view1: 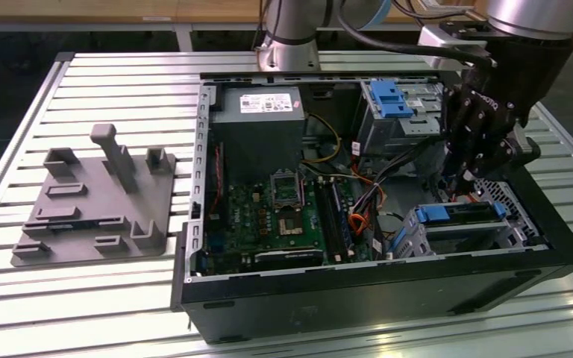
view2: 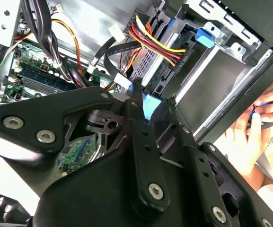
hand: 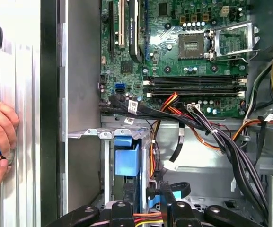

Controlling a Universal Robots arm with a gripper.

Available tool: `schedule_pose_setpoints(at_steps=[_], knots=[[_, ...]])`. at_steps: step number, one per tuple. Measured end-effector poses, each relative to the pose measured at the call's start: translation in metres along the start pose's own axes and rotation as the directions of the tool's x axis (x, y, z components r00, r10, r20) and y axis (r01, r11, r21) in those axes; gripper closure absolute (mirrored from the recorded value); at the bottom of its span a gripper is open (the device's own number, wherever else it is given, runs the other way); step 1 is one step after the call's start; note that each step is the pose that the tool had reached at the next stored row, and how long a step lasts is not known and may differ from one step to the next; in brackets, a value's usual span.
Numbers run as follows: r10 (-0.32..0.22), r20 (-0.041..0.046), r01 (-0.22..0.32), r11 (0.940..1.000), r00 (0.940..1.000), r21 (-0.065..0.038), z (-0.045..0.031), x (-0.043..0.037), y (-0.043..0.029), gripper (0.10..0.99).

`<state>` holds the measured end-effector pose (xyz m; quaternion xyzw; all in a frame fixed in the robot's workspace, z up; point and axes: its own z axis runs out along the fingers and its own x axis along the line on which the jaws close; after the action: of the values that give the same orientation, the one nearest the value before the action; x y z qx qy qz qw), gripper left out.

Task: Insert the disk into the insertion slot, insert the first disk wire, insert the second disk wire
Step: 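Insert the second disk wire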

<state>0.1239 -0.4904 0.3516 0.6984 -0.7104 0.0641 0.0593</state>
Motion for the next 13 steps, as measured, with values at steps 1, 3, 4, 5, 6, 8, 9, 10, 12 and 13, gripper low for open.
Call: schedule_pose_setpoints(at_steps=[1,3,4,5,6,8,9,10,12,13], knots=[[0.0,-0.0016,0.0,1.0,1.0,0.0,0.0005,-0.0005,0.0001,0.733],[0.0,-0.0029,0.0,1.0,1.0,0.001,0.0007,-0.0018,0.0002,0.733],[0.0,-0.003,0.0,1.0,1.0,0.002,0.0005,-0.003,0.0002,0.733],[0.0,-0.003,0.0,1.0,1.0,0.002,0.0003,-0.004,0.0003,0.733],[0.0,-0.0036,0.0,1.0,1.0,0.002,0.0003,-0.0045,0.0003,0.733],[0.0,-0.0054,0.0,1.0,1.0,0.002,0.0001,-0.0057,0.0003,0.733],[0.0,-0.0061,0.0,1.0,1.0,0.002,0.0001,-0.0059,0.0003,0.733],[0.0,-0.0066,0.0,1.0,1.0,0.002,0.0001,-0.0061,0.0003,0.733],[0.0,-0.0085,0.0,1.0,1.0,0.002,0.0,-0.0061,0.0003,0.733],[0.0,-0.0099,0.0,1.0,1.0,0.002,0.0,-0.0061,0.0003,0.733]])
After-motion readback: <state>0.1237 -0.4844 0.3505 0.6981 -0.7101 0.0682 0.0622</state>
